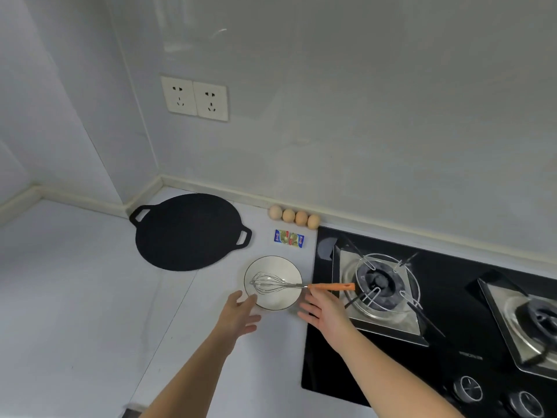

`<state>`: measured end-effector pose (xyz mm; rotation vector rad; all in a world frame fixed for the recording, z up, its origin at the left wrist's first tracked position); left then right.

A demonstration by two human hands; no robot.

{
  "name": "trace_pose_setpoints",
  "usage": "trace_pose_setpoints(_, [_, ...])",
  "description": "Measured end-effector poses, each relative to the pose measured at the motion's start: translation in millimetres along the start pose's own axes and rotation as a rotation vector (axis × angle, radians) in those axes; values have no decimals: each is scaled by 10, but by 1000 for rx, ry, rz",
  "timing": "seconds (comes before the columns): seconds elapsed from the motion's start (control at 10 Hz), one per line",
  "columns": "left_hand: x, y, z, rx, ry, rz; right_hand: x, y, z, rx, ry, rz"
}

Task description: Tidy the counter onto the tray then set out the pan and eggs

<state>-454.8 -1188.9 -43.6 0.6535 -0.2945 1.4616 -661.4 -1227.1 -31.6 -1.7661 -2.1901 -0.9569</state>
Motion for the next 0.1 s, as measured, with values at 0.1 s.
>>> trace_pose_setpoints(0.1, [231, 14, -128, -14, -1, 41, 108, 18, 94, 9, 25, -4])
Point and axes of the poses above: each hand's wrist, its own x-axis away from the middle knuckle, its own y-axis out of the palm, z = x × y, the point moved 8 cm from there along -x, towards the middle knuckle, and after that the axes turned 15 degrees about -z, right-handed, at the moved point
